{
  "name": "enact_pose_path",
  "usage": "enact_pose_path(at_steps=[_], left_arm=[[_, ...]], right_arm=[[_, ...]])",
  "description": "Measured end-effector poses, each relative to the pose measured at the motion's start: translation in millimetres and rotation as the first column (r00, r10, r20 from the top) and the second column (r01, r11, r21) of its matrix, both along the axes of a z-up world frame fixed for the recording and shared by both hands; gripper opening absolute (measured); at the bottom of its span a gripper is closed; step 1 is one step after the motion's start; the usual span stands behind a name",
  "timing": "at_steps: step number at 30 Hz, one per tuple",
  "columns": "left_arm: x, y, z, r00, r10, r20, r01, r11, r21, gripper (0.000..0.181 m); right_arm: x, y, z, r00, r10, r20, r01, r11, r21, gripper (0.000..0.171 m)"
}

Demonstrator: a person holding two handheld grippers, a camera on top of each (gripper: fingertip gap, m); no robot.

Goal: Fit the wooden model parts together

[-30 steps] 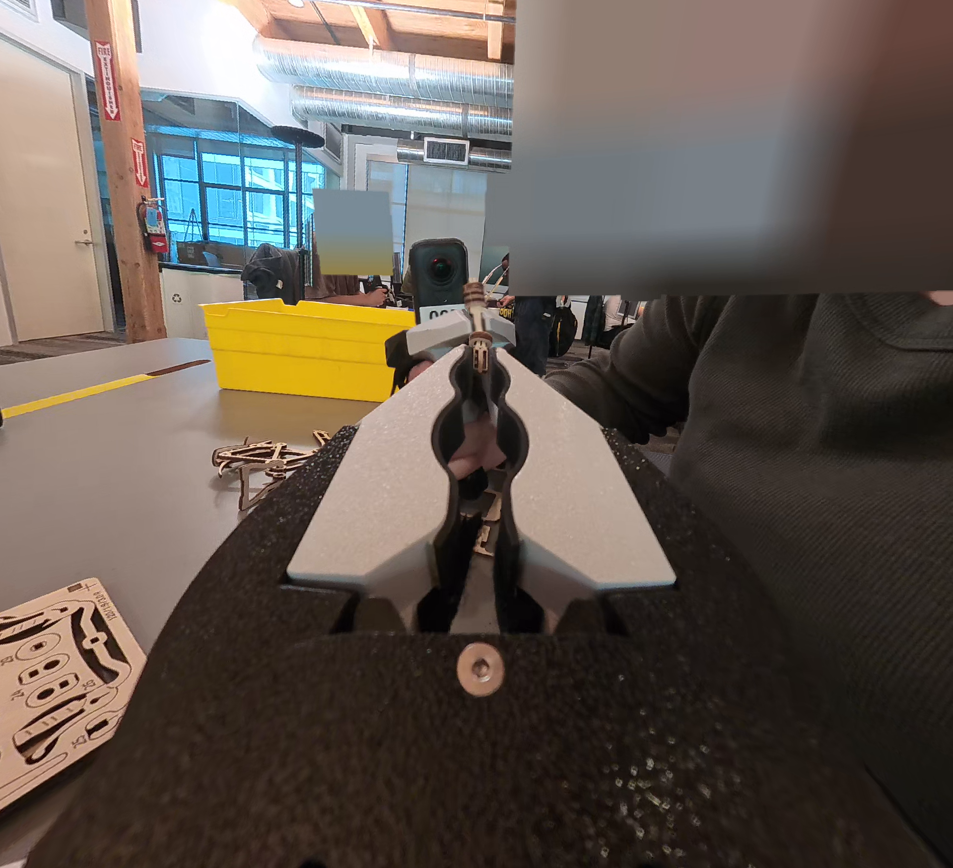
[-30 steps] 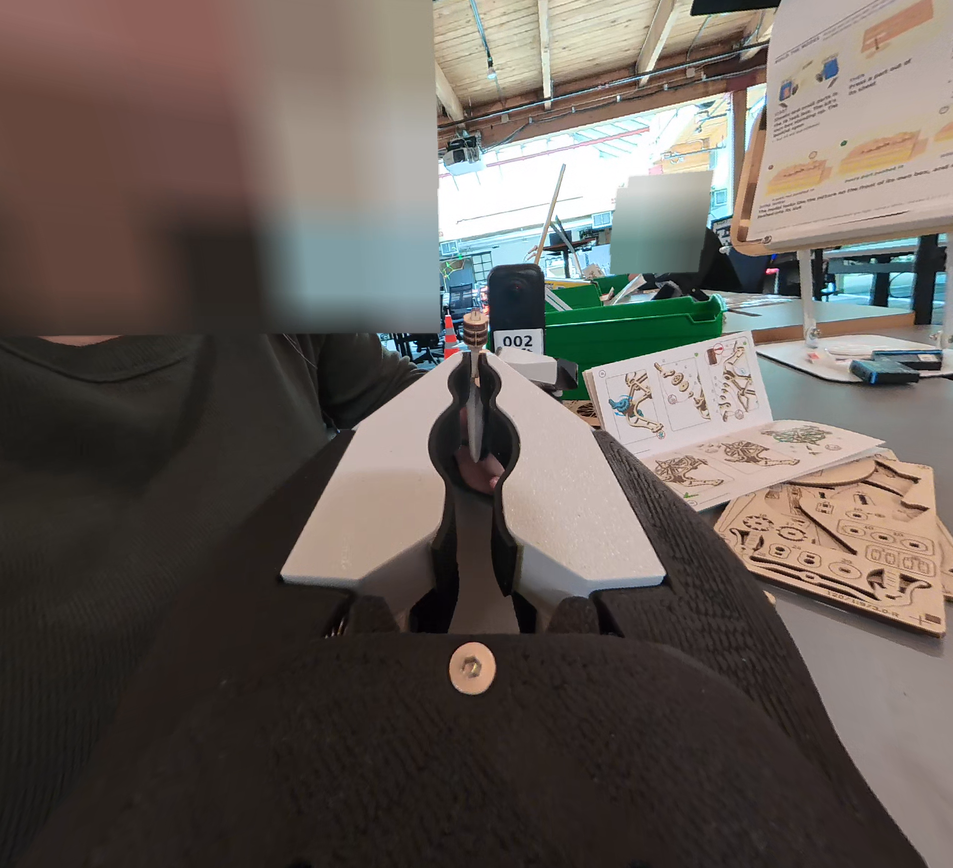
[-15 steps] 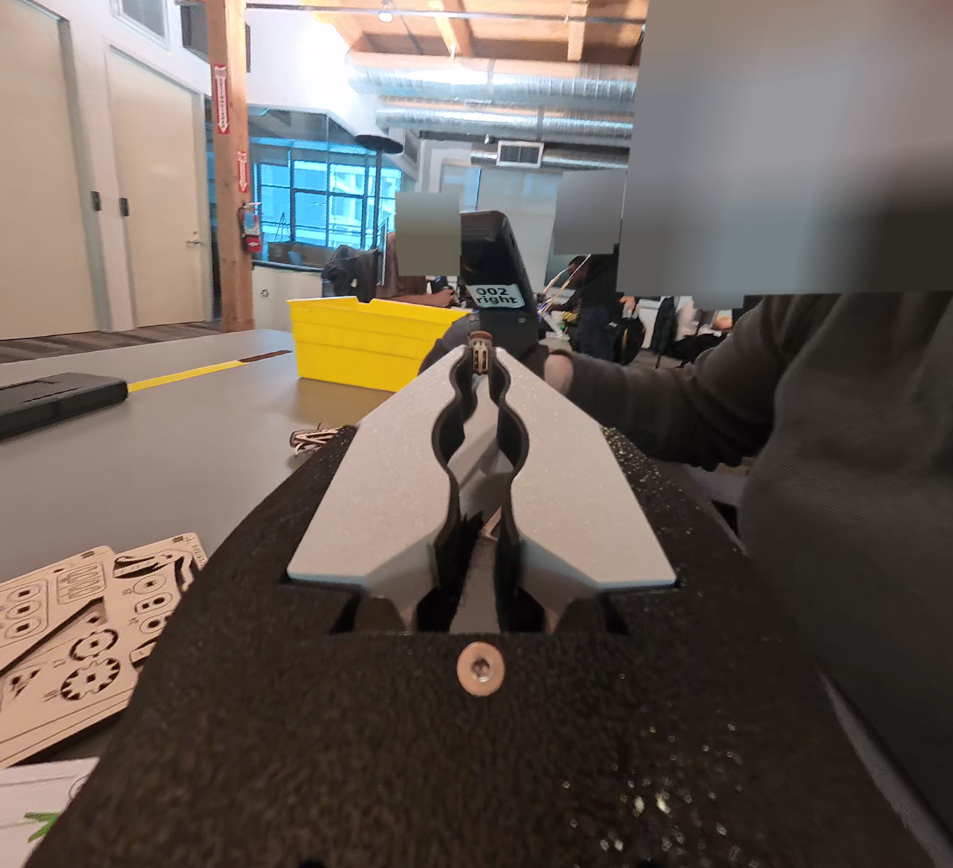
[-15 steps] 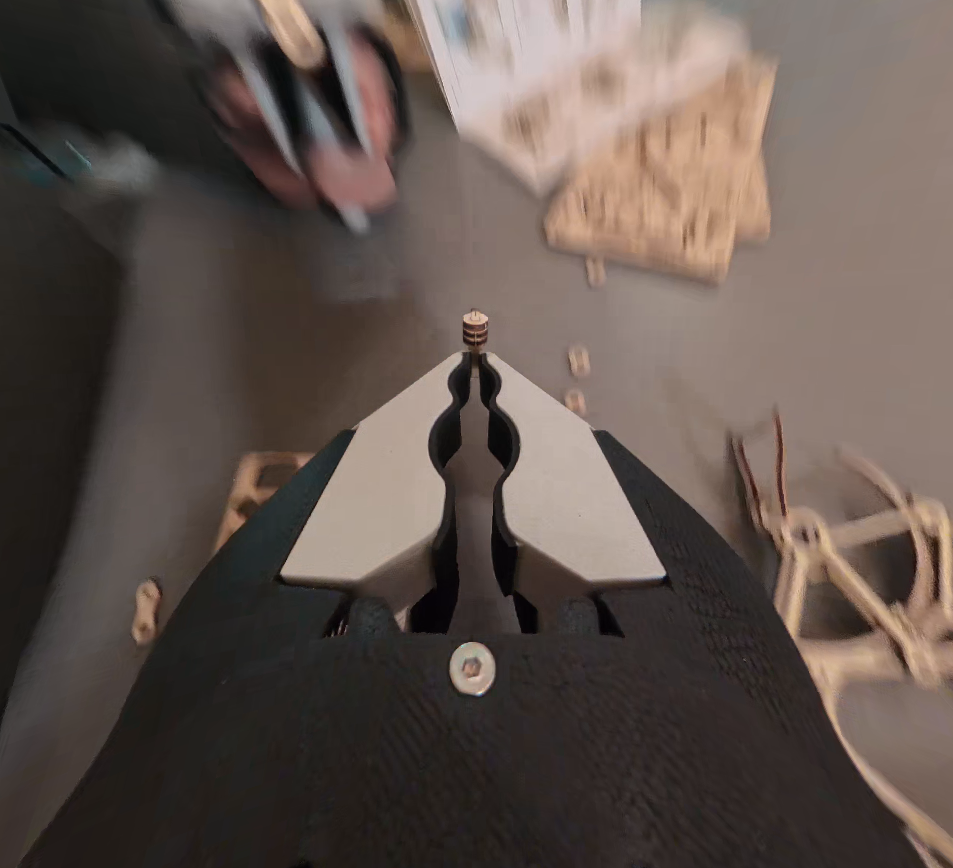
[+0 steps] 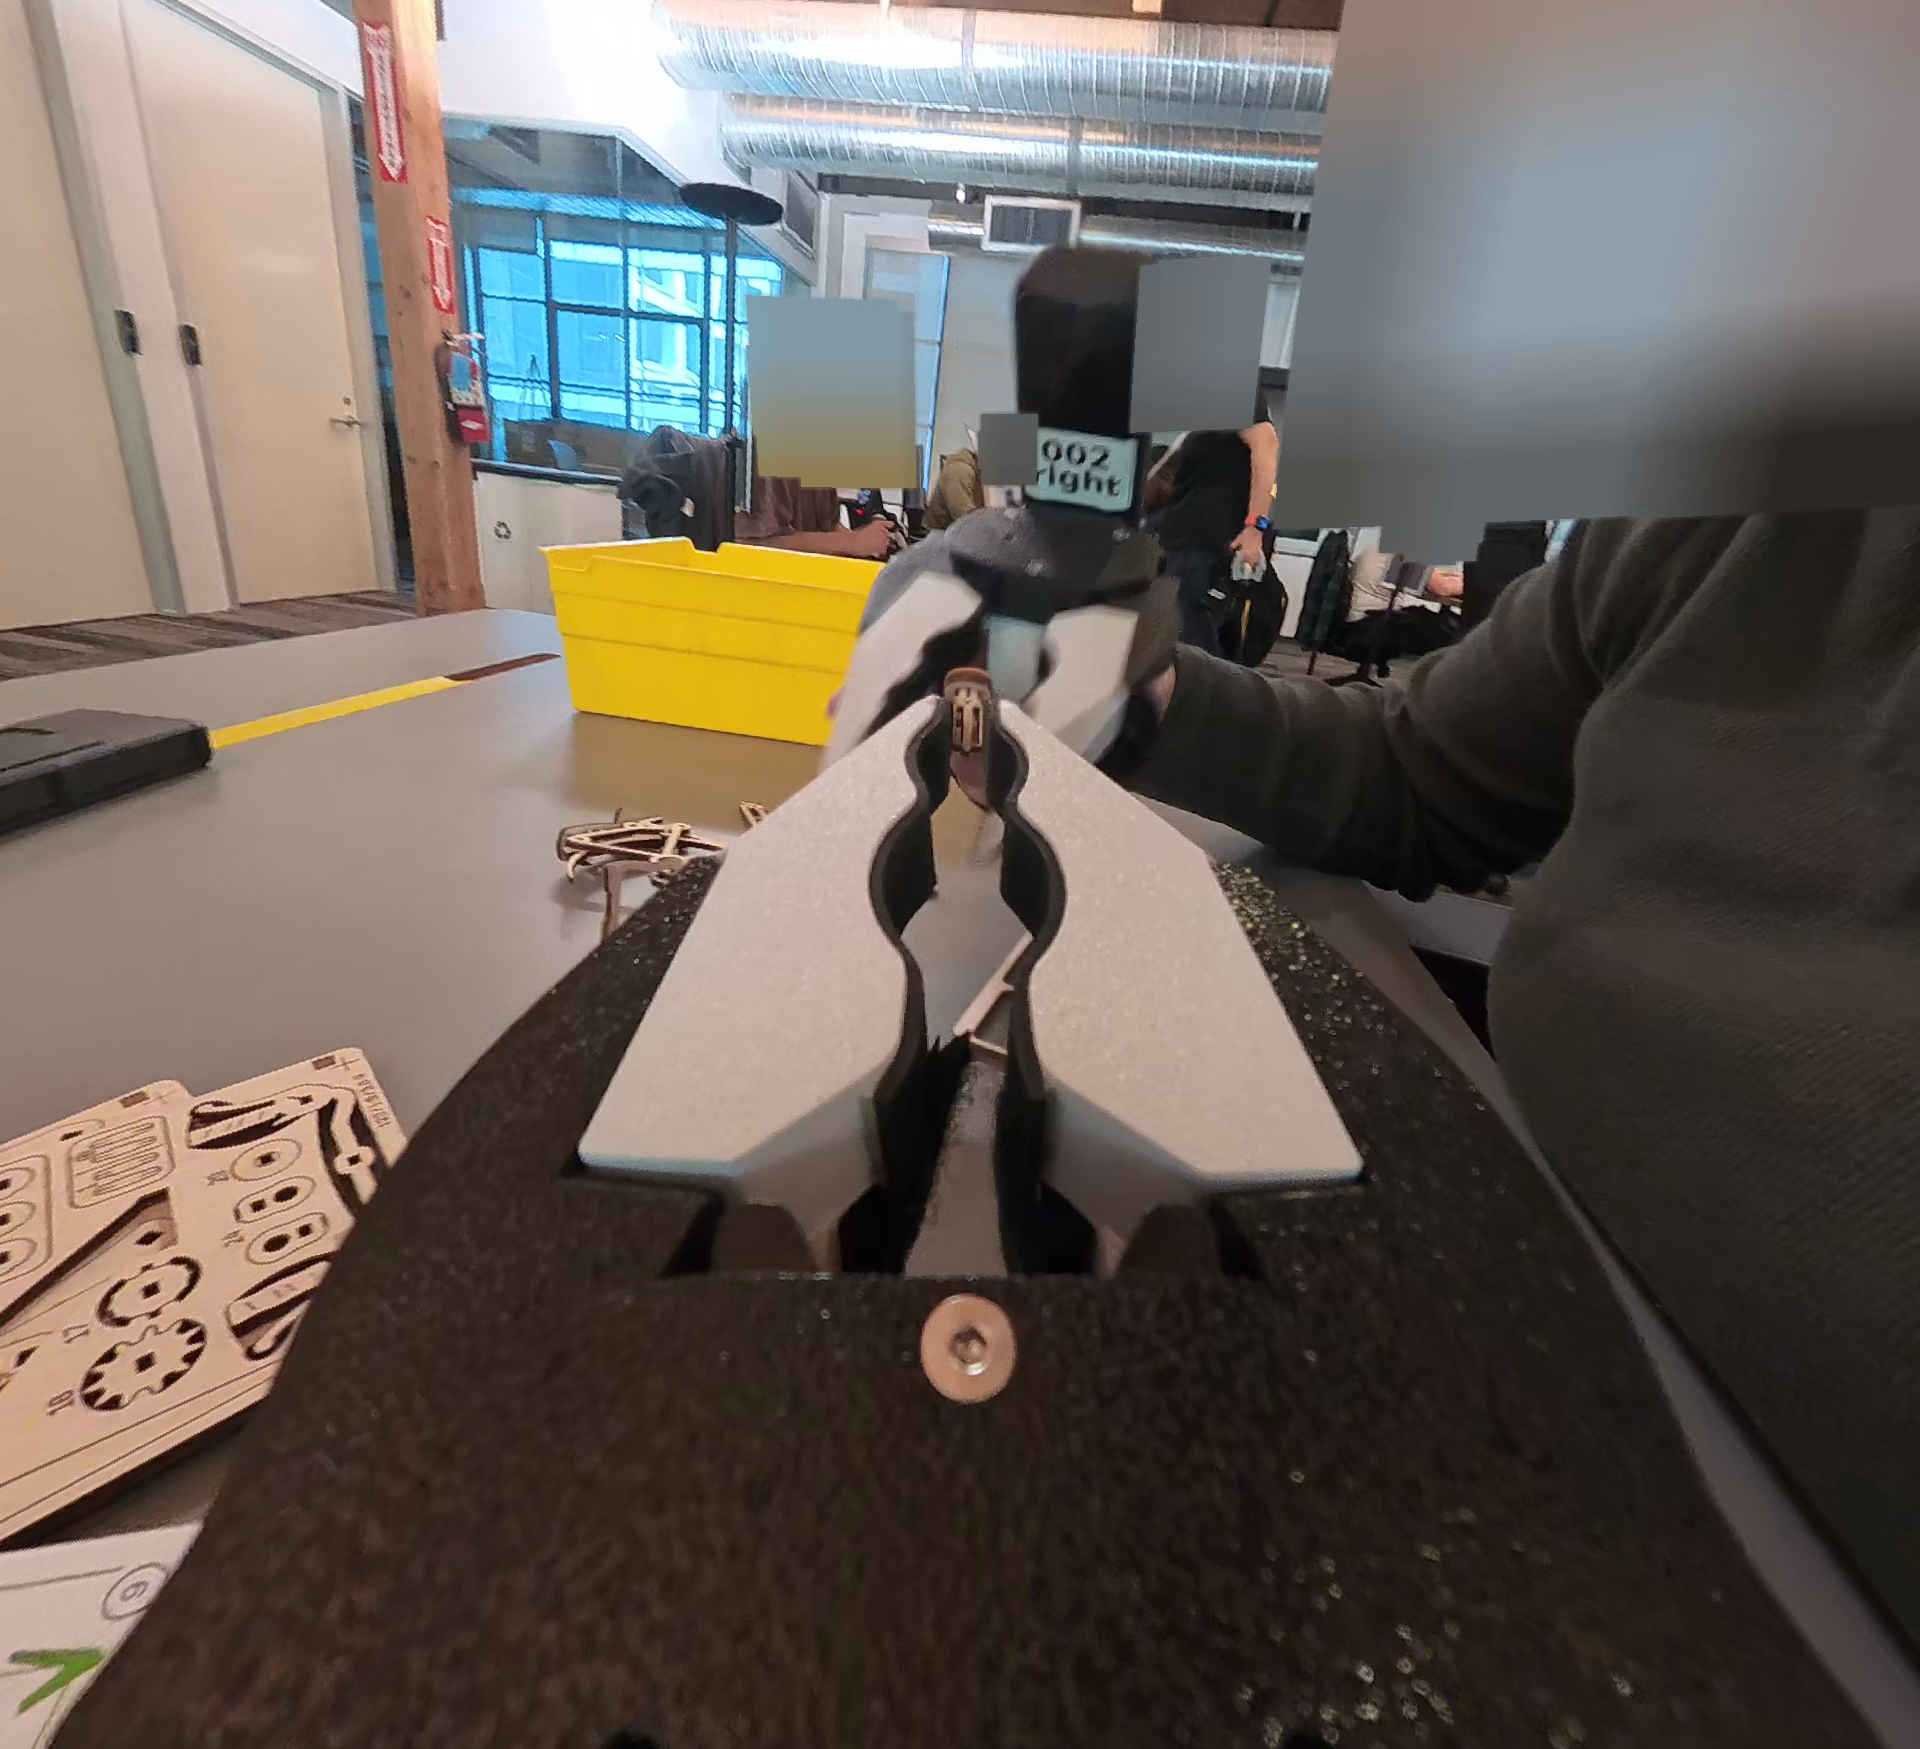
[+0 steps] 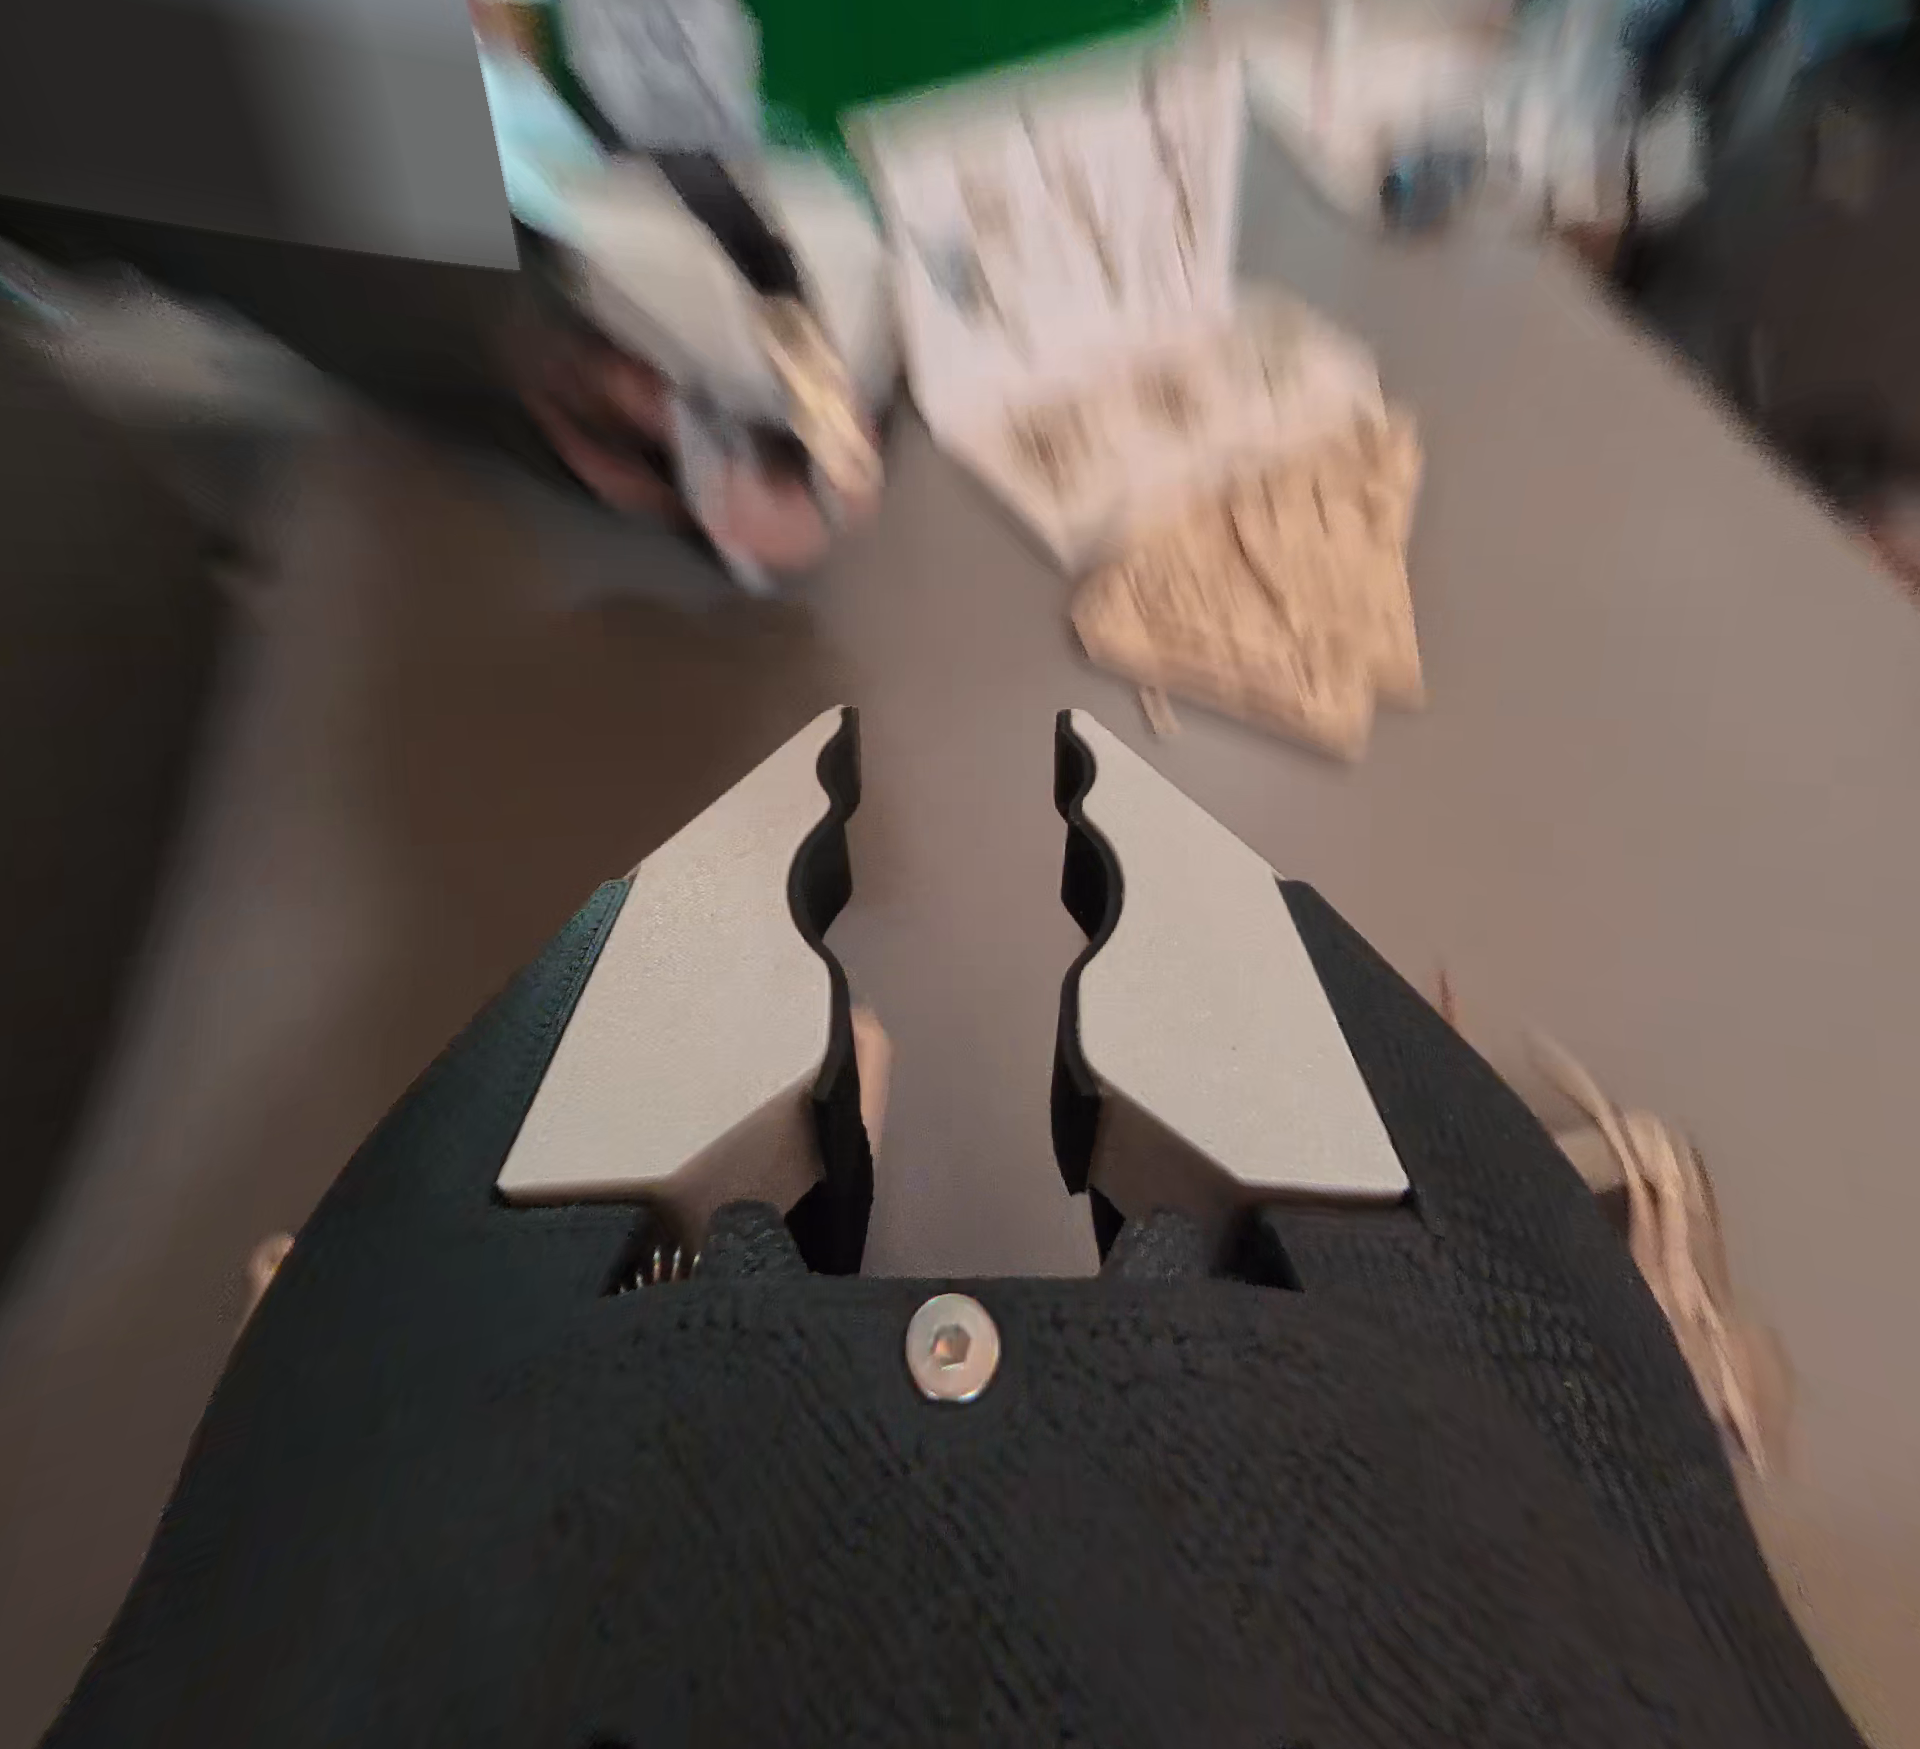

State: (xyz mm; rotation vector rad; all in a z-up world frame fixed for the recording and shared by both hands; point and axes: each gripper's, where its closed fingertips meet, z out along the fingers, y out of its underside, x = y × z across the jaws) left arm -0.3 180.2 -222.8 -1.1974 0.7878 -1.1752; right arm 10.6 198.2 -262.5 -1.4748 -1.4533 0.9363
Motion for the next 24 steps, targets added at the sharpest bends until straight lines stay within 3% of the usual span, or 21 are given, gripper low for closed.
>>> enact_pose_path(at_steps=[4, 12, 16, 20, 24], left_arm=[[5.5, -6.5, -3.3, 0.998, -0.051, -0.028, 0.051, 0.999, -0.008, 0.004], [11.6, -14.9, -6.5, 0.994, -0.092, -0.066, 0.093, 0.996, 0.013, 0.004], [13.1, -13.0, -11.3, 0.992, -0.049, -0.116, 0.053, 0.998, 0.029, 0.005], [17.1, -16.1, -21.6, 0.949, 0.111, -0.297, -0.009, 0.946, 0.325, 0.047], [23.0, -28.8, -40.9, 0.879, 0.198, -0.434, 0.080, 0.836, 0.542, 0.053]], right_arm=[[-5.5, -21.1, 26.7, 0.980, 0.091, -0.179, -0.094, 0.996, -0.009, 0.022], [-5.0, -29.9, 26.0, 0.971, 0.125, -0.203, -0.128, 0.992, -0.004, 0.007], [-2.3, -28.8, 21.0, 0.979, 0.110, -0.173, -0.127, 0.988, -0.092, 0.007], [-1.8, -26.2, 2.9, 0.992, 0.098, -0.084, -0.120, 0.943, -0.310, 0.007], [1.1, -31.9, -10.4, 0.991, 0.122, -0.046, -0.127, 0.817, -0.563, 0.007]])
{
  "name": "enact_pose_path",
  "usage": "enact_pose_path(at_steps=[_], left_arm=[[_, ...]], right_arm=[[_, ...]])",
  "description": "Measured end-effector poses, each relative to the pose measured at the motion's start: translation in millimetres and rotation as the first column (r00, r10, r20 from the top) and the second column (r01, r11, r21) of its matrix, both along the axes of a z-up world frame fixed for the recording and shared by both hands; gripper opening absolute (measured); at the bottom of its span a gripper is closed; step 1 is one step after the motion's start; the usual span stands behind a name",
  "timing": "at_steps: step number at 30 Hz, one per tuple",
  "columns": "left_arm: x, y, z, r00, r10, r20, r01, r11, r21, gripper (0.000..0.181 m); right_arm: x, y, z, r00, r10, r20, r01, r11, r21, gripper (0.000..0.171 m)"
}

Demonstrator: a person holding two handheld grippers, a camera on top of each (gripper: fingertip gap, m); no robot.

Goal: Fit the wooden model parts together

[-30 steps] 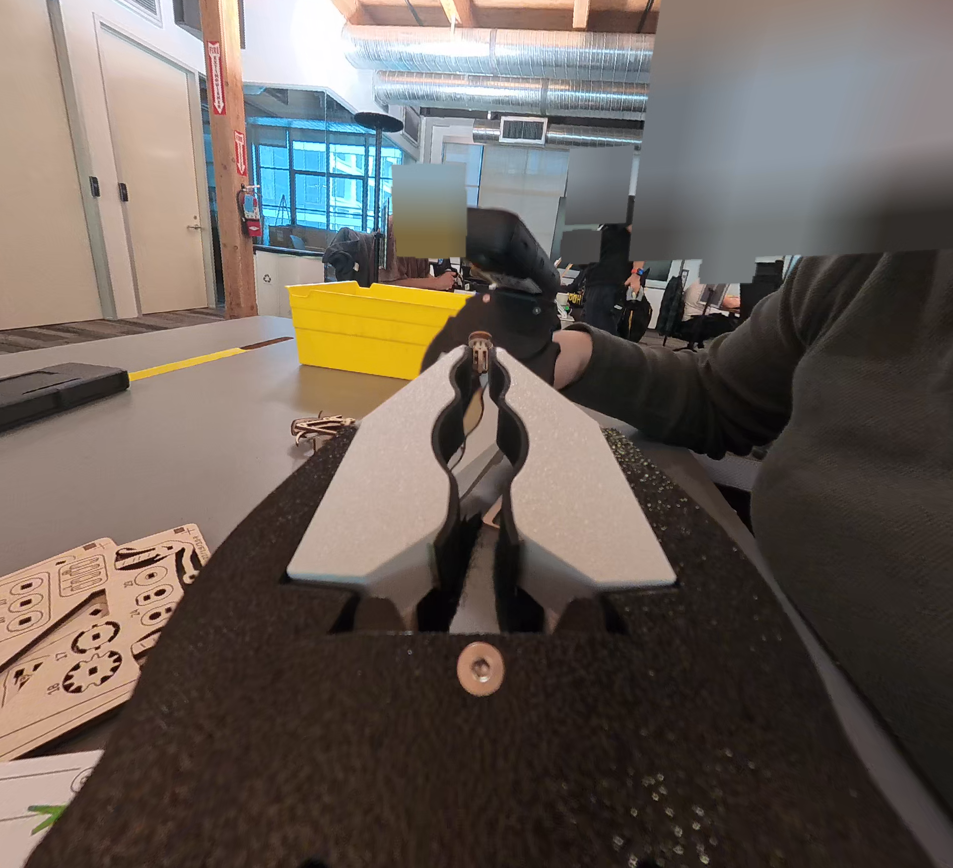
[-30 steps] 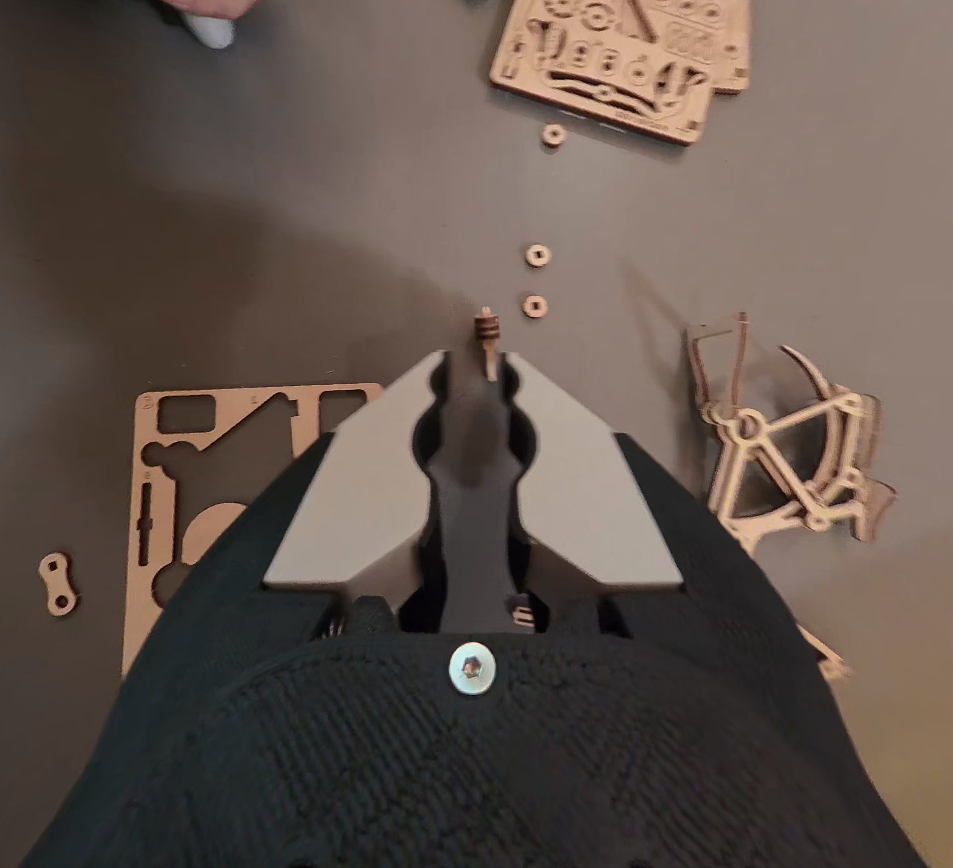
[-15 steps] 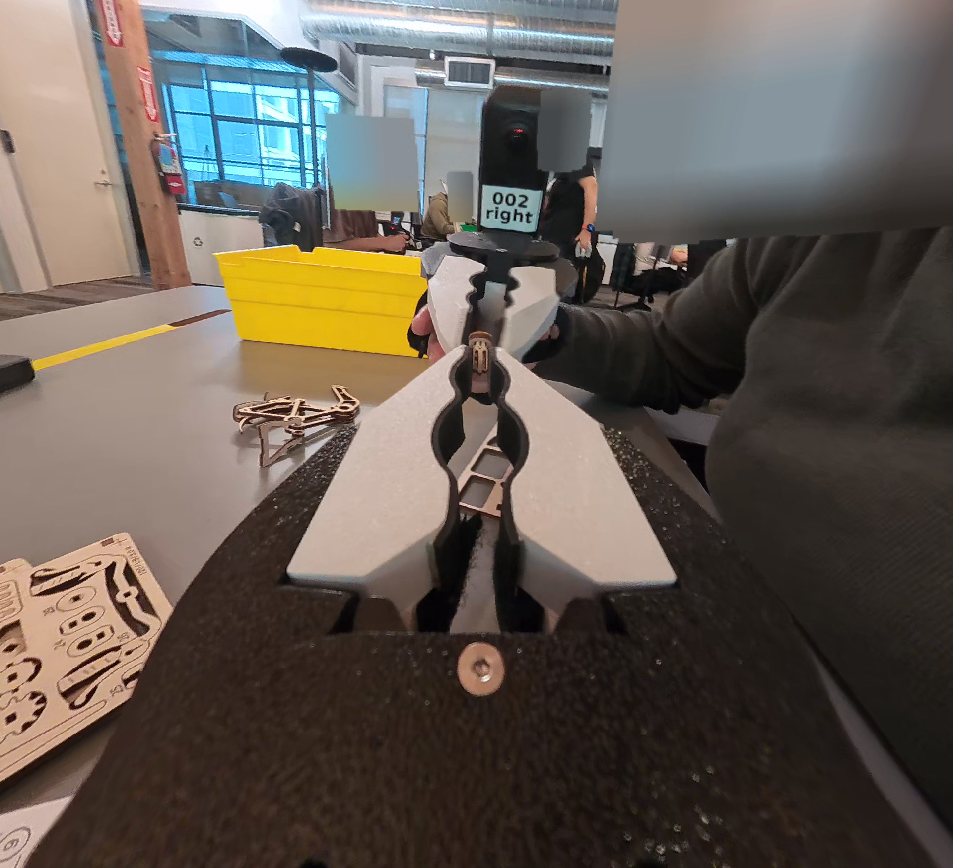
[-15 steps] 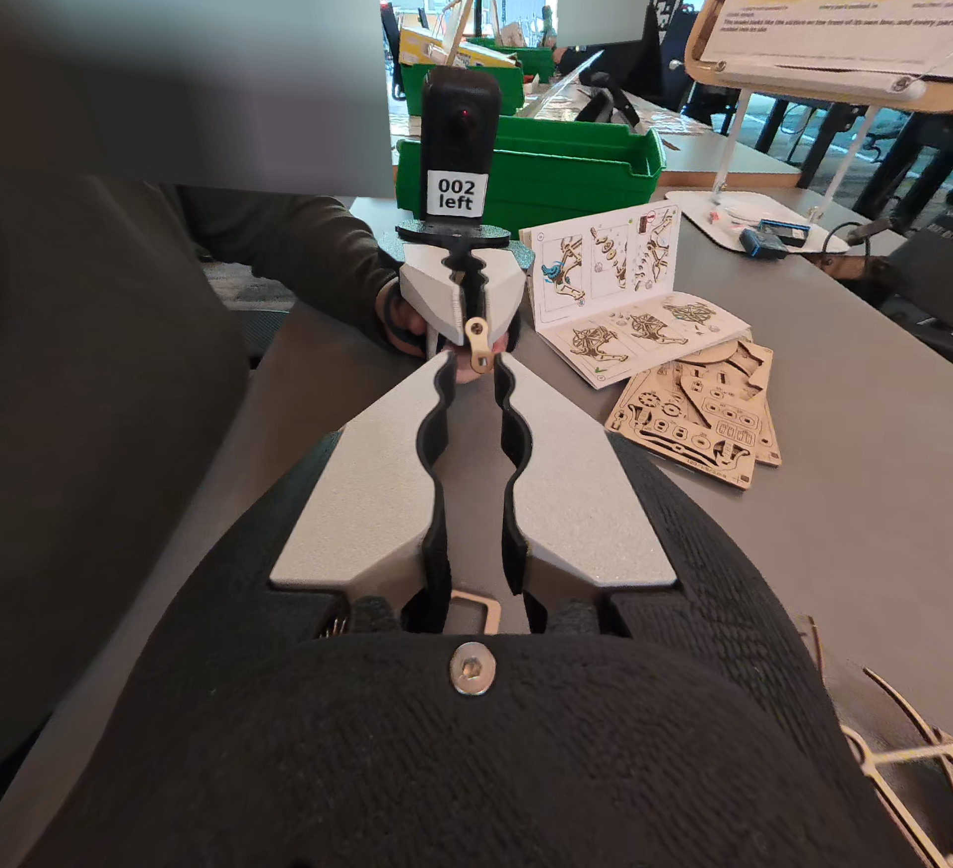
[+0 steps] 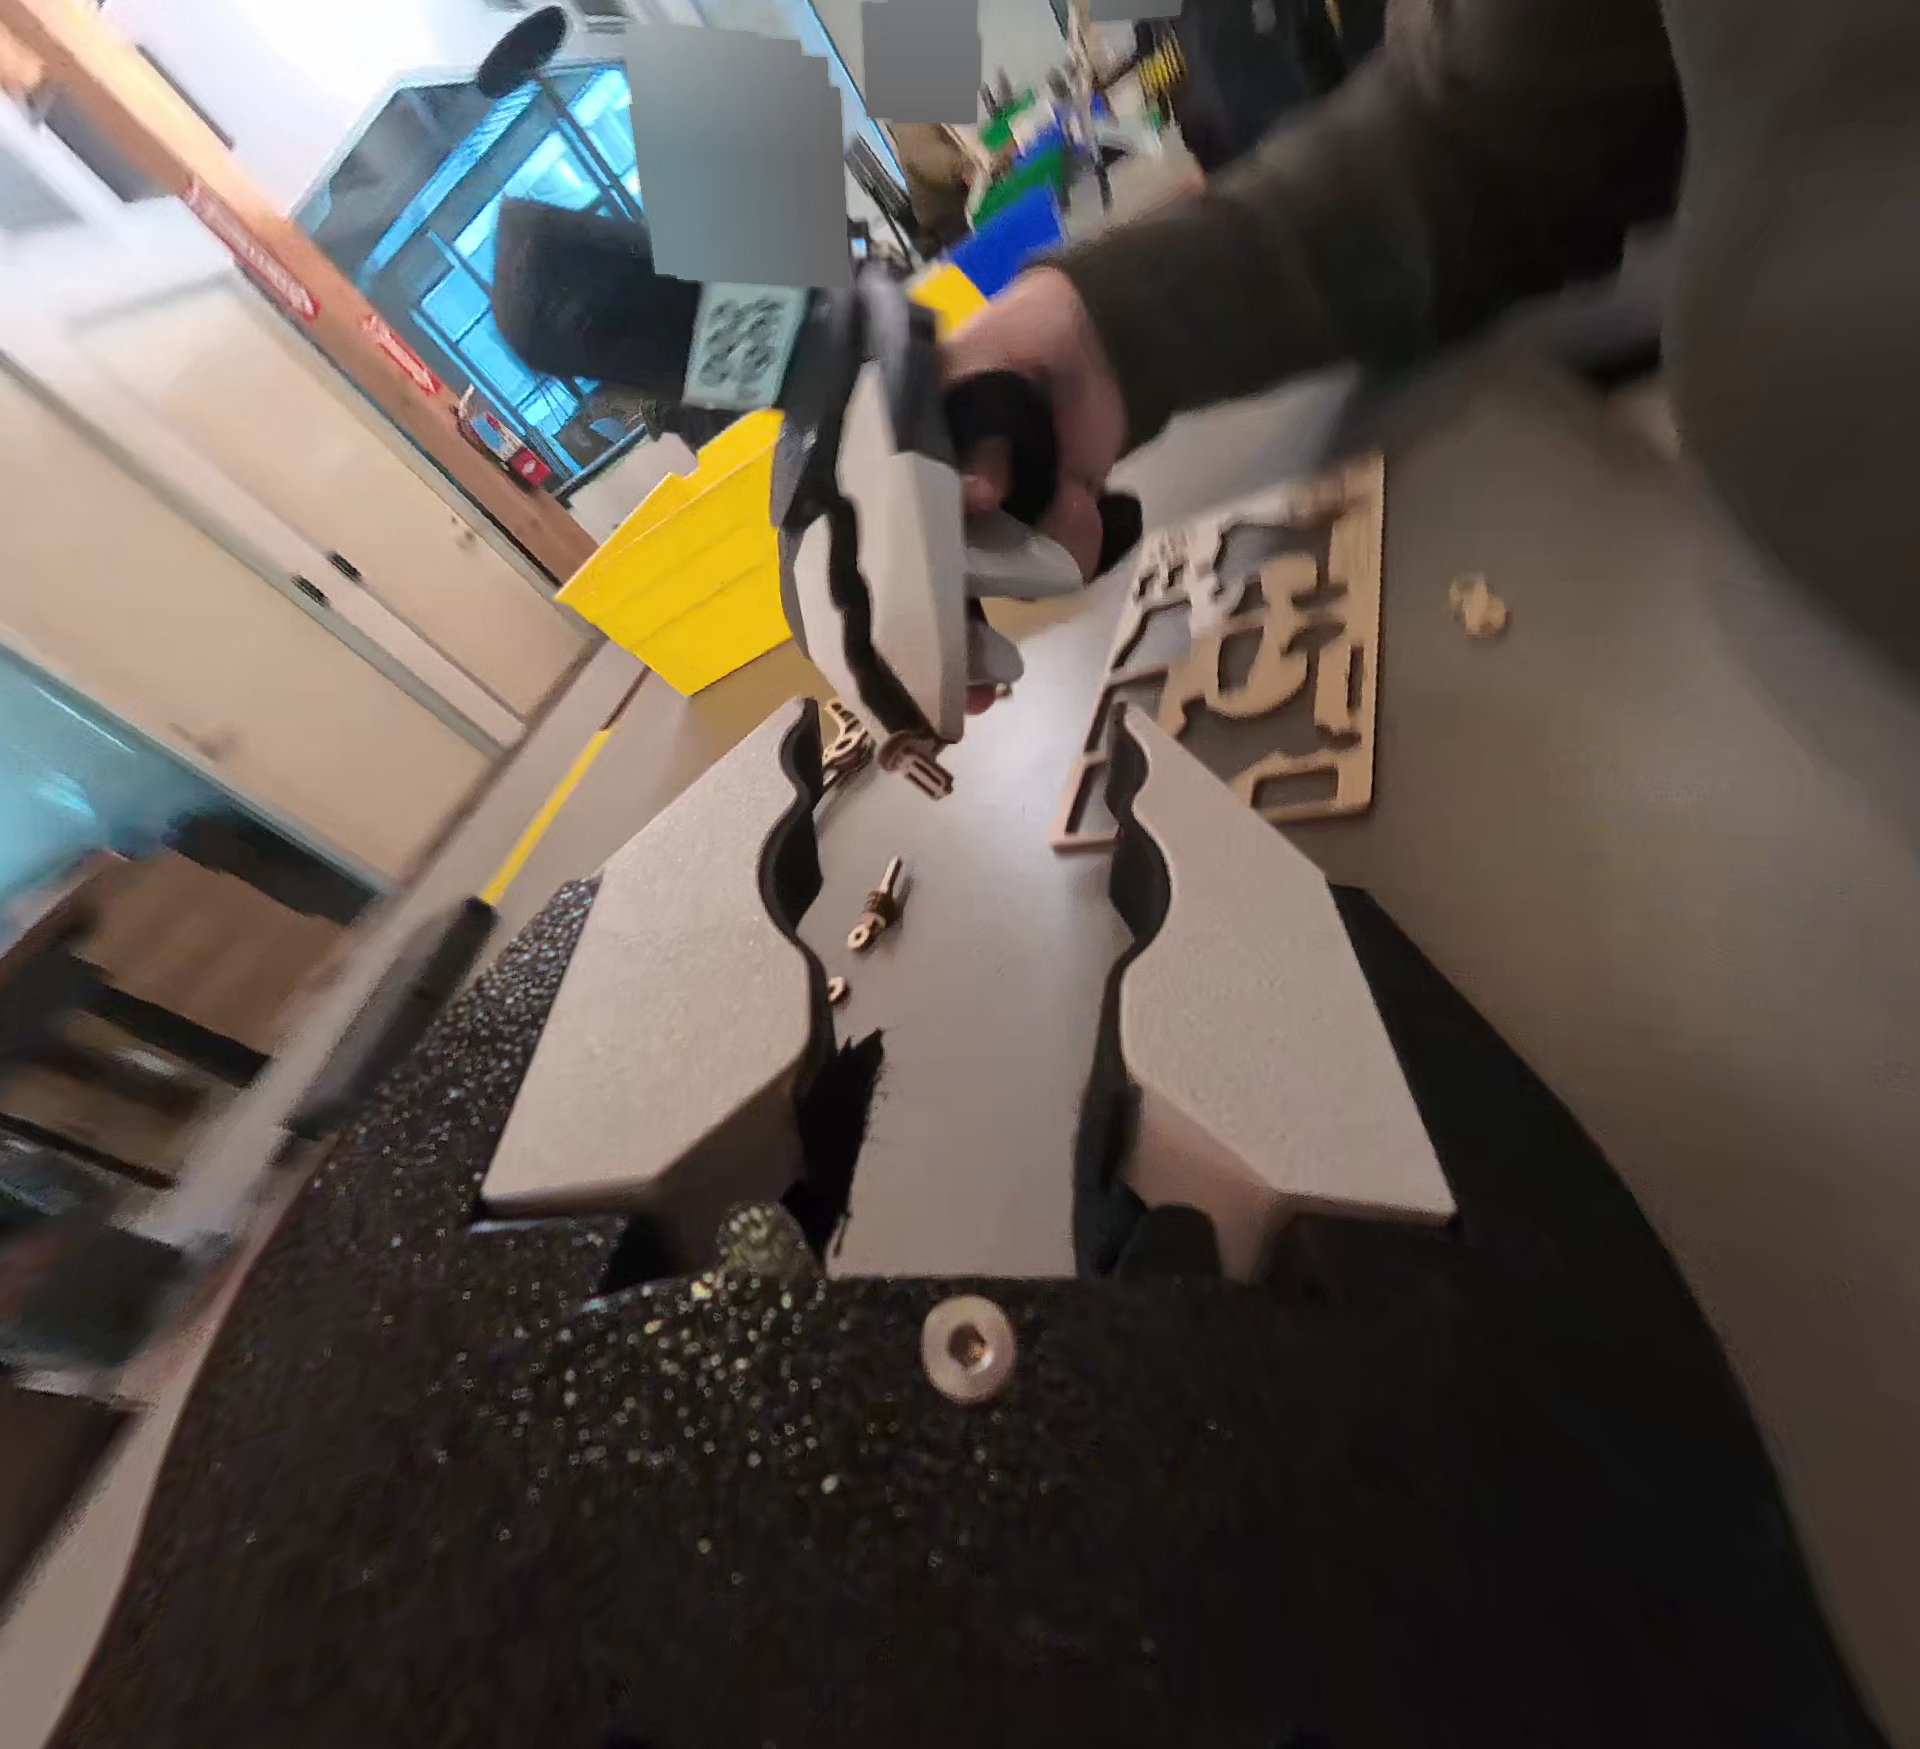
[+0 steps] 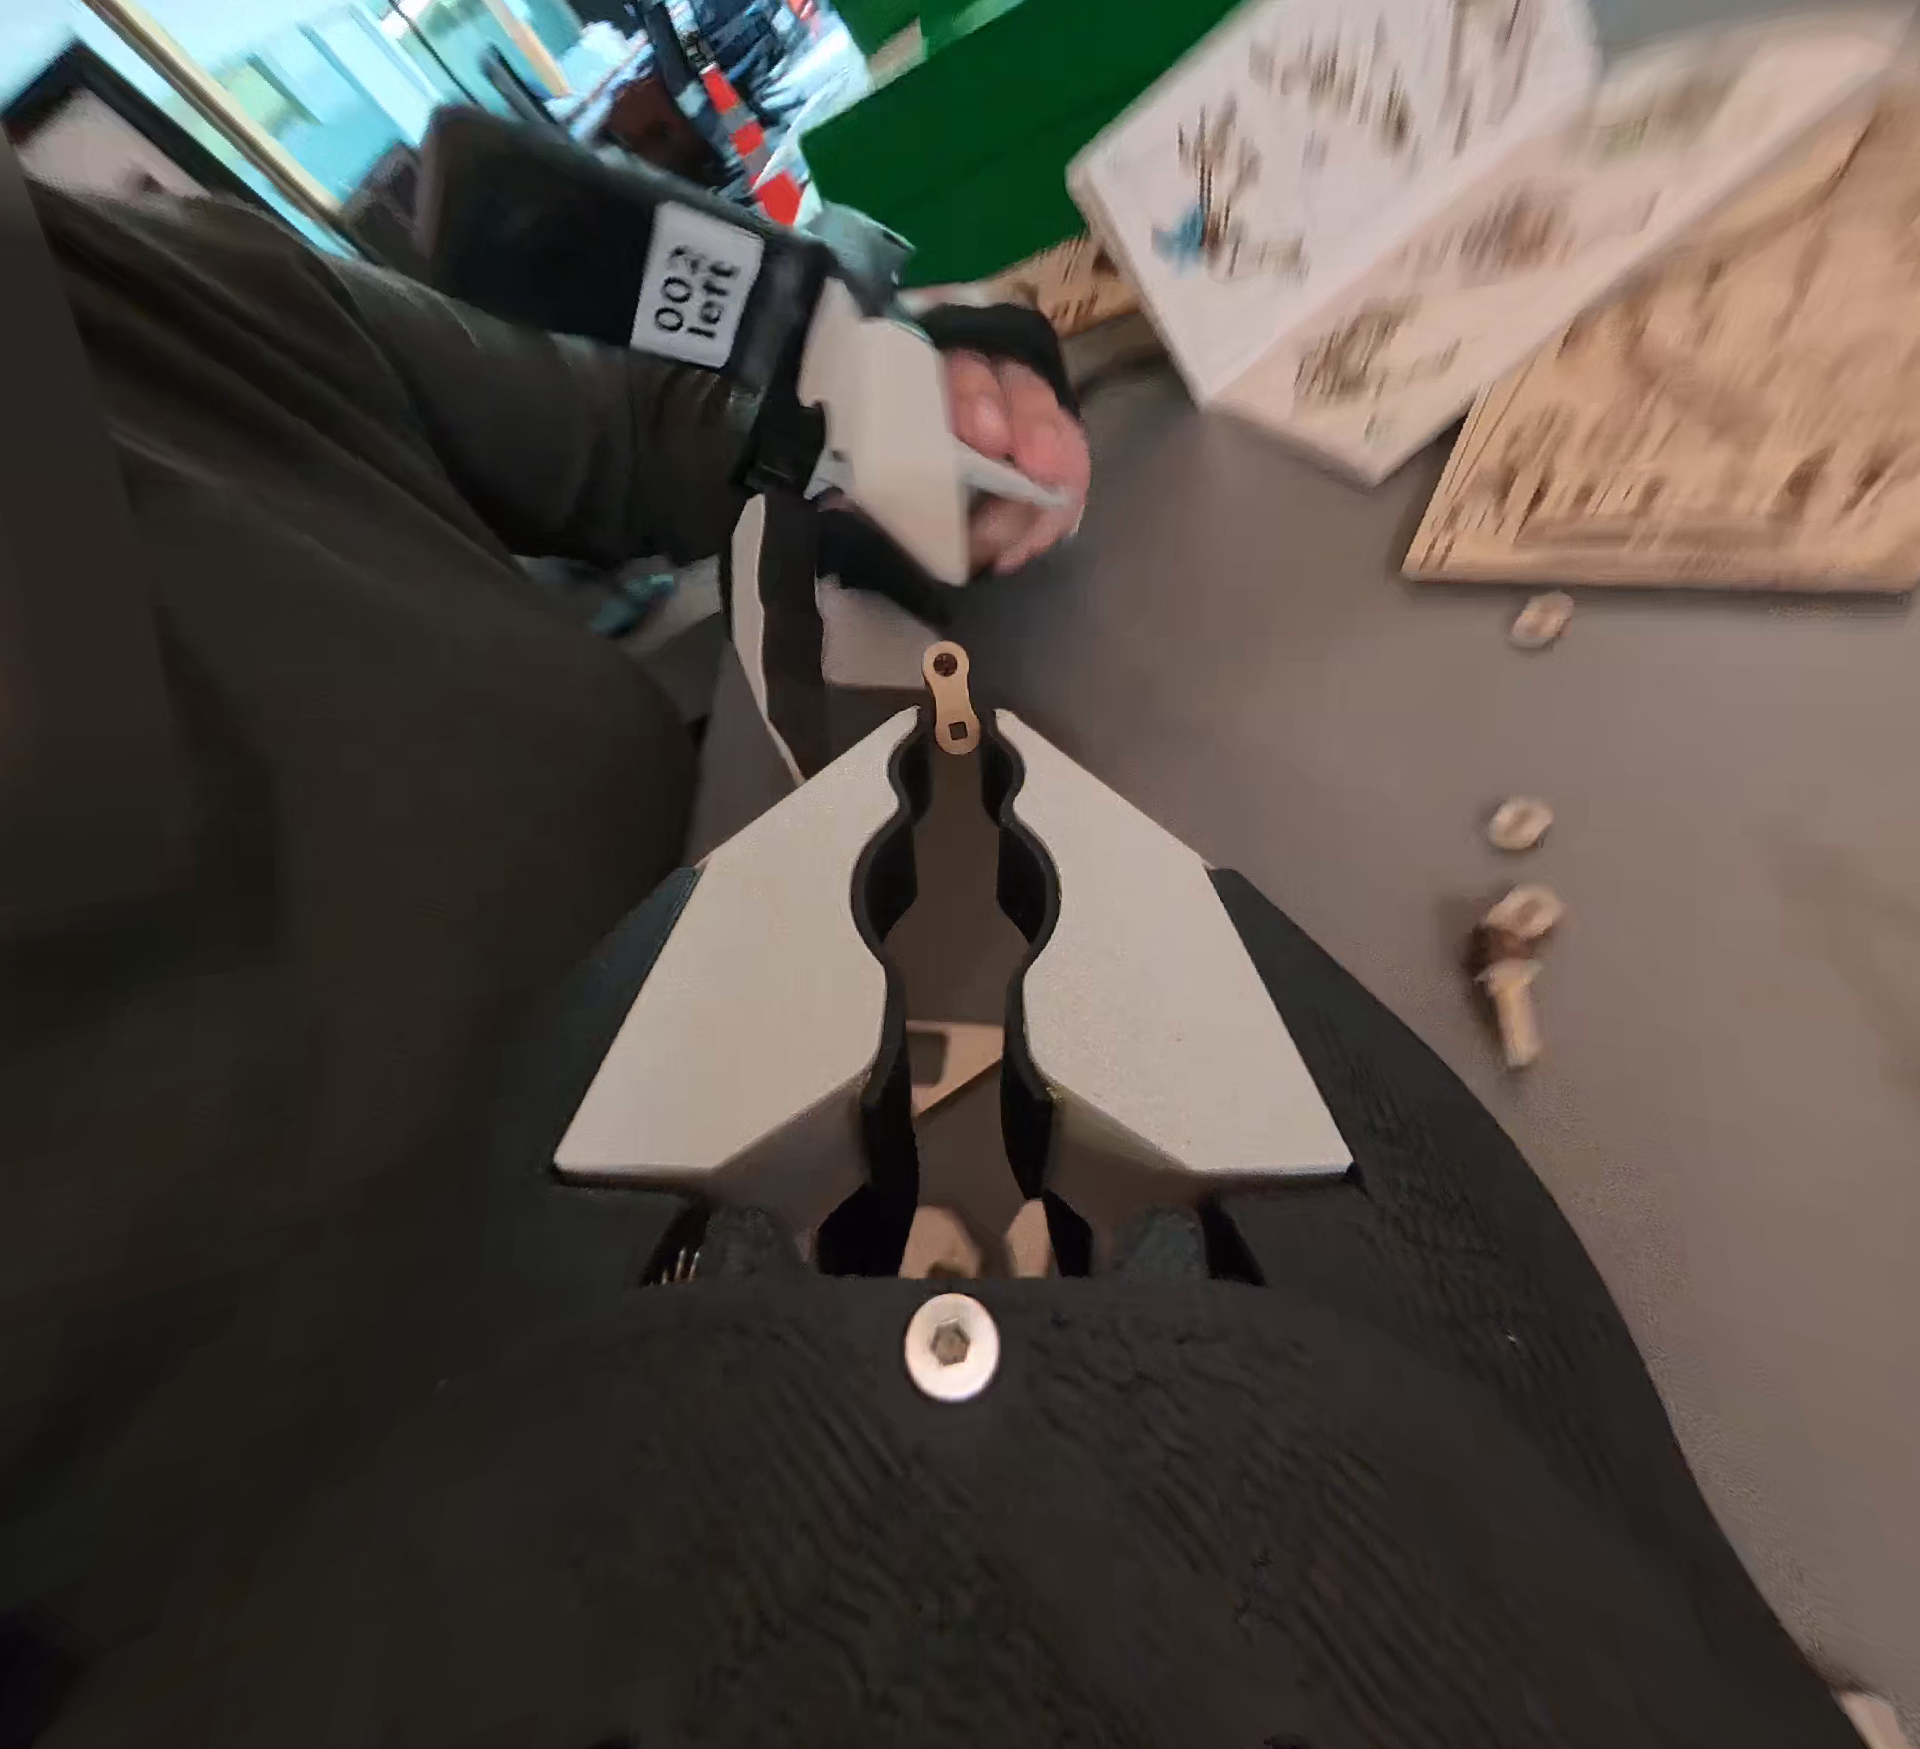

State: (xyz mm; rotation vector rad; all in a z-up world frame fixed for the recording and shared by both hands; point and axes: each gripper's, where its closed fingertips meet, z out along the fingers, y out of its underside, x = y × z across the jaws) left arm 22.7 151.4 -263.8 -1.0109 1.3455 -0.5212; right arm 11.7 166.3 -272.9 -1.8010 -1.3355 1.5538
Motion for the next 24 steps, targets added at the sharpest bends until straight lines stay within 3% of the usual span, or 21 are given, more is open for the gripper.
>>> enact_pose_path(at_steps=[4, 8, 9, 14, 24], left_arm=[[1.3, -2.8, -8.4, 0.996, 0.025, -0.088, -0.013, 0.990, 0.142, 0.045], [-6.8, 21.0, 2.8, 0.973, 0.225, -0.045, -0.208, 0.948, 0.241, 0.004], [-8.7, 24.9, 6.1, 0.966, 0.257, -0.026, -0.244, 0.942, 0.229, 0.001], [-17.2, 37.2, 13.2, 0.943, 0.332, 0.024, -0.332, 0.930, 0.159, 0.003], [-21.2, 43.6, 14.7, 0.920, 0.390, 0.033, -0.388, 0.898, 0.208, 0.004]], right_arm=[[1.7, -1.9, -7.8, 1.000, 0.021, 0.019, -0.017, 0.982, -0.189, 0.007], [-1.9, 6.6, -1.1, 0.999, -0.031, -0.040, 0.019, 0.964, -0.265, 0.007], [-3.2, 12.0, 3.2, 0.995, -0.065, -0.071, 0.043, 0.958, -0.282, 0.007], [-6.8, 32.4, 17.1, 0.962, -0.209, -0.176, 0.130, 0.917, -0.377, 0.007], [-17.8, 25.1, 14.8, 0.955, -0.229, -0.189, 0.121, 0.881, -0.458, 0.007]])
